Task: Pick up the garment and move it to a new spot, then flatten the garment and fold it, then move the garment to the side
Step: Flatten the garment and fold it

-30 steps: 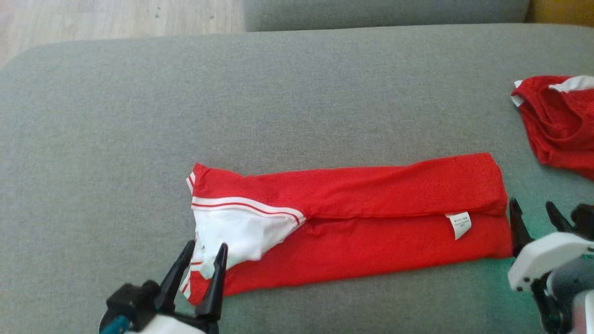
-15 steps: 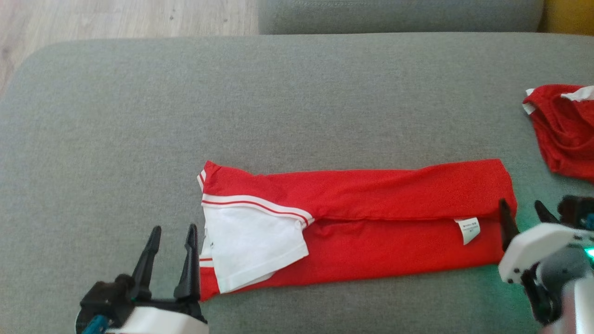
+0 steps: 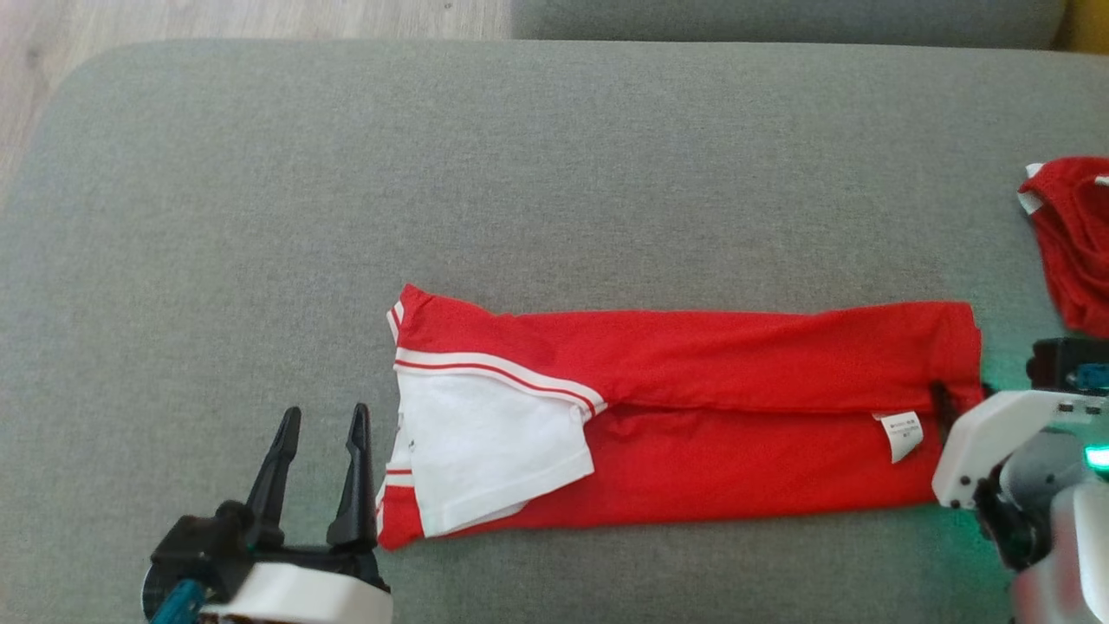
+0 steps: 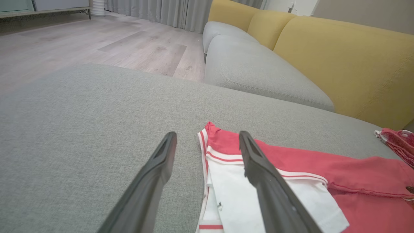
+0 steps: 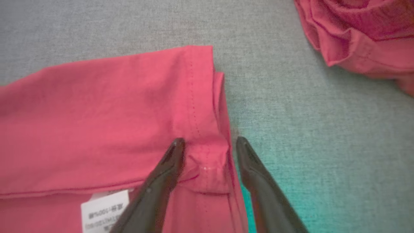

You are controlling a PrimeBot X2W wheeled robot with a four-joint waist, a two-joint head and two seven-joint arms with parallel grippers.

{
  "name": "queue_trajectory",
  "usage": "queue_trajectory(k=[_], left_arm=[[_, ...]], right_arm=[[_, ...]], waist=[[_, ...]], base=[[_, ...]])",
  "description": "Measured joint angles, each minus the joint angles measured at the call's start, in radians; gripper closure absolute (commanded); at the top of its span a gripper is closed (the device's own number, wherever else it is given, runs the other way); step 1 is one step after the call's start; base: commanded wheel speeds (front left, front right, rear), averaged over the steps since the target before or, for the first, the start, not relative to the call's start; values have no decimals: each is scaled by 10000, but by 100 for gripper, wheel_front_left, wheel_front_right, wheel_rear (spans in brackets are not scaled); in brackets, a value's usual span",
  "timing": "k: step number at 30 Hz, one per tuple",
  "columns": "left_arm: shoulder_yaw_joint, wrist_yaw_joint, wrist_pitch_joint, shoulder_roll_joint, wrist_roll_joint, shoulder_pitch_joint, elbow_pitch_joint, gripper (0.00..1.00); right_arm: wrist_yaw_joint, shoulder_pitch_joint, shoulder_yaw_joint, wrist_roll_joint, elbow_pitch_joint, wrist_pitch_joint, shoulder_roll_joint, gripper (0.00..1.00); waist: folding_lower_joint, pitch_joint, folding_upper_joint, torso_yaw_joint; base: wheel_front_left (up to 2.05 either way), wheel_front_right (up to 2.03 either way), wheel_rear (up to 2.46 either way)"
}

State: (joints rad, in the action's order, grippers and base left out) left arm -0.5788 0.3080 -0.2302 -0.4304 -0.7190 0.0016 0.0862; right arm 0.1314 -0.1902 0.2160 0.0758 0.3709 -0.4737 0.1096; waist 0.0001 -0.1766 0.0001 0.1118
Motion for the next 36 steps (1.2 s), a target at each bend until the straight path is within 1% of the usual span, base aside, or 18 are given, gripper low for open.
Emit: queue_trajectory(k=[1, 2, 9, 12, 19, 25, 28, 30, 33, 36], left_arm=[[-2, 0, 0, 2, 0, 0, -15, 0], [-8, -4, 0, 0, 0, 0, -29, 0], [-35, -12, 13, -23, 0, 0, -79, 0], [-56, -12, 90, -35, 2, -1, -79, 0], [-169, -4, 180, -35, 59, -3, -73, 0], [-316, -13, 192, -31, 150, -133, -105, 0], [-324, -19, 192, -23, 150, -243, -155, 0], [-339, -92, 192, -10, 150, -265, -196, 0], [-360, -98, 194, 15, 148, -263, -276, 0], [-351, -92, 192, 19, 144, -260, -362, 0]], right_arm=[[0, -13, -63, 115, 31, -61, 0, 78], [0, -18, -132, 215, 48, -77, 0, 100], [0, -35, -247, 489, 56, 324, -42, 100], [0, -58, -132, 504, -201, 456, 13, 100], [0, -77, 481, 502, -1032, 299, 650, 100], [0, -170, 746, 504, -1377, 36, 604, 100], [0, -212, 639, 612, -1521, 23, 489, 100], [0, -237, 364, 1009, -1741, -67, 272, 100], [0, -206, -410, 1549, -2188, -207, 100, 100], [0, -37, -1212, 1950, -2949, -357, 29, 100]], waist=[[0, 23, 0, -11], [0, 47, 0, -31], [0, 255, 0, -410], [0, 367, 0, -659], [-1, 478, 0, -1298], [0, 343, 0, -1765], [0, 369, 0, -1825], [0, 447, 0, -1846], [0, 611, 0, -1832], [-1, 793, 0, -1747]], base=[[0, 0, 0], [0, 0, 0], [0, 0, 0], [0, 0, 0], [0, 0, 0], [0, 0, 0], [0, 0, 0], [0, 0, 0], [0, 0, 0], [0, 0, 0]])
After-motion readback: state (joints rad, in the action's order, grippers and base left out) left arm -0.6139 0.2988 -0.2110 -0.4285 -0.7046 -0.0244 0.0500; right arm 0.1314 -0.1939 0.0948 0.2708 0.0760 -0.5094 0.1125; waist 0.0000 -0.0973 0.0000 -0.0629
